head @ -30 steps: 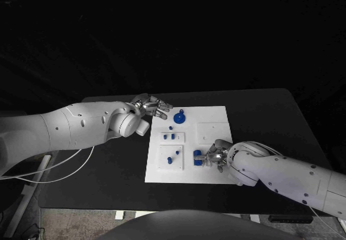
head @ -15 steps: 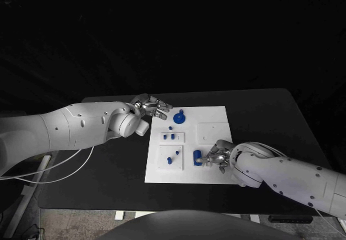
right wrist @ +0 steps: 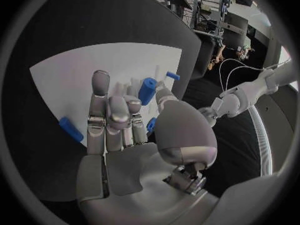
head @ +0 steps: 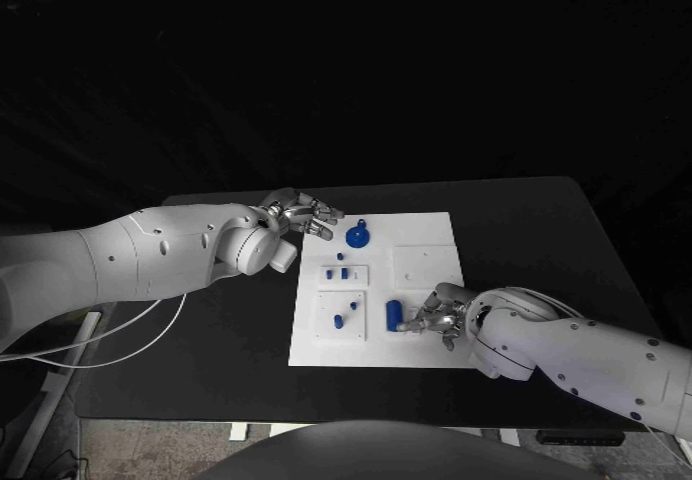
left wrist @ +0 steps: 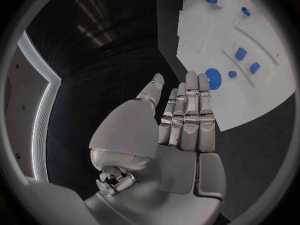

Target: Assemble the parts on the task board

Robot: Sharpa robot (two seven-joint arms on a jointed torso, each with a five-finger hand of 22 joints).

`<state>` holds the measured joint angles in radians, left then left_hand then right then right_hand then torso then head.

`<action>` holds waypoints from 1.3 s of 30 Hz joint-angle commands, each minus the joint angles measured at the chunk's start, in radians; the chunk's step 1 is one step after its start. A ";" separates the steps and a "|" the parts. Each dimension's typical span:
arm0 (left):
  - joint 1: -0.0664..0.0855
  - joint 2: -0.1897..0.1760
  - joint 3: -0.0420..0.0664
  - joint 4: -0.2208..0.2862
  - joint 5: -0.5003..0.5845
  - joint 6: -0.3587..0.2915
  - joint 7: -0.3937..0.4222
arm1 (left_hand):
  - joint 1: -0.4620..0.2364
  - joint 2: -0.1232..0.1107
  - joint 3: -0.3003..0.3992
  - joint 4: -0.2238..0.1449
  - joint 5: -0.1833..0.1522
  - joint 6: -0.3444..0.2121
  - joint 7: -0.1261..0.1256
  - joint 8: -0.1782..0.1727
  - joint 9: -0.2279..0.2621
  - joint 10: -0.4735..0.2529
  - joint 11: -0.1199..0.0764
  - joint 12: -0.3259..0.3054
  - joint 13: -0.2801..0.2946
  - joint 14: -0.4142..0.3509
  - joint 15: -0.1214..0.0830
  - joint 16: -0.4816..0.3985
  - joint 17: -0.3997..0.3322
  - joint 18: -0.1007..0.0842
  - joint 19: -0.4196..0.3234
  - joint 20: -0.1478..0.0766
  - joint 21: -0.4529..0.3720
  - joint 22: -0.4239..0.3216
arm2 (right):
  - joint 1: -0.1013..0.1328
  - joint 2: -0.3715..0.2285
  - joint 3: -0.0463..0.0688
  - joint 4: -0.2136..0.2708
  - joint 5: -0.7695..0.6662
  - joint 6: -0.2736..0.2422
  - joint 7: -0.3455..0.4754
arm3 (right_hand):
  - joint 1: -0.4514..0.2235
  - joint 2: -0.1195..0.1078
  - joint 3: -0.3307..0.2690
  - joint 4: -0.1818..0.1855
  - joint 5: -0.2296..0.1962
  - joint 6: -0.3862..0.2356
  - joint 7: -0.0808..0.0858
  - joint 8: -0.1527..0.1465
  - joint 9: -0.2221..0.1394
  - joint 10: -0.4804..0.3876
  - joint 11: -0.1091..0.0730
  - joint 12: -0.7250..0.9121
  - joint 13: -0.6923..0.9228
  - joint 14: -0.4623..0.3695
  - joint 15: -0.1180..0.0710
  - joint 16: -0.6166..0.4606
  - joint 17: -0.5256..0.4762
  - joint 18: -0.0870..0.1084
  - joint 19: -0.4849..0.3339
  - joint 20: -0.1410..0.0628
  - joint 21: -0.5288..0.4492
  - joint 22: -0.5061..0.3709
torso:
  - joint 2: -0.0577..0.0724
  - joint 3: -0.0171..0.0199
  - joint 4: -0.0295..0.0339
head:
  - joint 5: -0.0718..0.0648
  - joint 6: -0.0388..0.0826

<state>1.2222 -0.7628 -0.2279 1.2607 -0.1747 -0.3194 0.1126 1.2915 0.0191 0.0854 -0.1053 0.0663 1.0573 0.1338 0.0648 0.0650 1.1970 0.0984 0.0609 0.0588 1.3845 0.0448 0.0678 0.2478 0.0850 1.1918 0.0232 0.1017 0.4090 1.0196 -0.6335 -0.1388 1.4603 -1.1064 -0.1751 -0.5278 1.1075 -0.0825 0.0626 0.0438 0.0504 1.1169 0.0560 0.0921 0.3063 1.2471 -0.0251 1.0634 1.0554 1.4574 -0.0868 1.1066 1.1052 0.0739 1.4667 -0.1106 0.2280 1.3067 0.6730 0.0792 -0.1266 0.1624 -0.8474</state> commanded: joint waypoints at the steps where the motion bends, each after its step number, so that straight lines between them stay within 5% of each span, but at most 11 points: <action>1: 0.001 0.001 0.001 0.003 0.000 0.015 0.004 | 0.006 0.000 0.000 0.008 0.005 -0.003 -0.004 0.000 0.000 -0.007 -0.003 -0.003 0.000 -0.008 -0.001 -0.005 0.001 -0.020 0.005 0.003 0.004 -0.001 | -0.001 0.001 0.000 0.000 -0.009 0.029 0.014 | 0.023 0.006 0.033 -0.013 -0.002 0.012 0.001 0.006 0.003 0.000 -0.005 0.000 0.001 0.000 -0.007 -0.004 0.001 0.002 0.004 -0.004 -0.004 0.002 | 0.000 -0.0002 0.0008 | -0.003 -0.001; 6: 0.001 0.001 0.001 0.003 0.000 0.016 0.004 | 0.005 0.000 -0.001 0.009 0.005 -0.003 -0.004 0.000 0.000 -0.007 -0.003 -0.002 0.000 -0.008 -0.001 -0.005 0.001 -0.020 0.005 0.003 0.005 -0.003 | -0.002 0.002 0.000 -0.007 -0.005 0.021 0.007 | -0.001 0.006 0.091 -0.021 -0.001 0.017 -0.002 0.010 0.008 0.003 -0.006 0.000 0.001 0.000 -0.007 -0.004 0.002 0.002 0.004 -0.004 -0.004 0.003 | 0.000 -0.0009 0.0004 | -0.004 -0.002; 14: 0.001 0.000 0.001 0.003 0.000 0.019 0.002 | 0.001 0.003 -0.002 0.014 0.005 -0.003 -0.004 0.000 0.000 -0.007 -0.003 -0.002 0.000 -0.009 -0.001 -0.005 0.001 -0.020 0.004 0.004 0.005 -0.005 | -0.002 0.007 0.000 -0.017 0.018 0.009 -0.007 | -0.005 0.051 0.105 -0.061 -0.001 0.028 -0.009 0.015 0.017 0.006 -0.012 0.001 0.000 0.001 -0.011 -0.002 0.003 0.000 0.006 -0.008 -0.003 0.004 | 0.001 -0.0015 0.0016 | -0.008 -0.003; 32: 0.001 0.002 0.001 0.005 -0.025 0.066 -0.032 | 0.011 -0.001 0.012 0.001 0.009 -0.019 0.002 0.000 0.000 -0.024 0.003 -0.003 0.000 -0.024 0.004 -0.005 -0.003 -0.020 -0.007 0.008 0.005 -0.012 | -0.002 0.030 0.000 -0.050 0.011 0.019 -0.047 | -0.059 0.064 0.145 -0.096 0.012 0.026 -0.011 0.014 0.027 0.008 -0.012 0.007 0.000 0.002 -0.010 0.004 0.001 0.003 0.006 -0.005 0.000 0.006 | 0.000 -0.0019 -0.0003 | -0.013 -0.005; 39: 0.001 0.002 0.001 0.004 -0.030 0.078 -0.044 | 0.014 -0.002 0.018 -0.007 0.010 -0.020 0.002 0.000 0.000 -0.025 0.004 -0.003 0.000 -0.026 0.004 -0.005 -0.003 -0.019 -0.009 0.008 0.007 -0.012 | -0.002 0.034 0.000 -0.047 0.017 0.047 -0.043 | -0.057 0.048 0.138 -0.122 0.066 0.026 -0.011 0.014 0.027 0.007 -0.012 0.008 -0.001 0.000 -0.010 0.004 -0.002 0.002 0.004 -0.005 0.001 0.006 | 0.000 -0.0009 0.0011 | -0.015 -0.004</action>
<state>1.2222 -0.7623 -0.2279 1.2632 -0.1938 -0.2718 0.0792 1.3039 0.0198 0.0984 -0.1128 0.0723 1.0431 0.1374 0.0648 0.0650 1.1772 0.1038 0.0609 0.0588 1.3665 0.0484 0.0677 0.2461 0.0850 1.1878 0.0272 0.1028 0.3980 1.0193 -0.6003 -0.1381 1.4118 -1.0910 -0.1631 -0.5621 1.0502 -0.0264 0.2006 -0.0720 0.1124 1.1400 0.0480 0.1042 0.3330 1.2544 -0.0323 1.0674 1.0552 1.4569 -0.0941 1.1066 1.1036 0.0754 1.4667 -0.1106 0.2280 1.3074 0.6730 0.0776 -0.1257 0.1485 -0.8522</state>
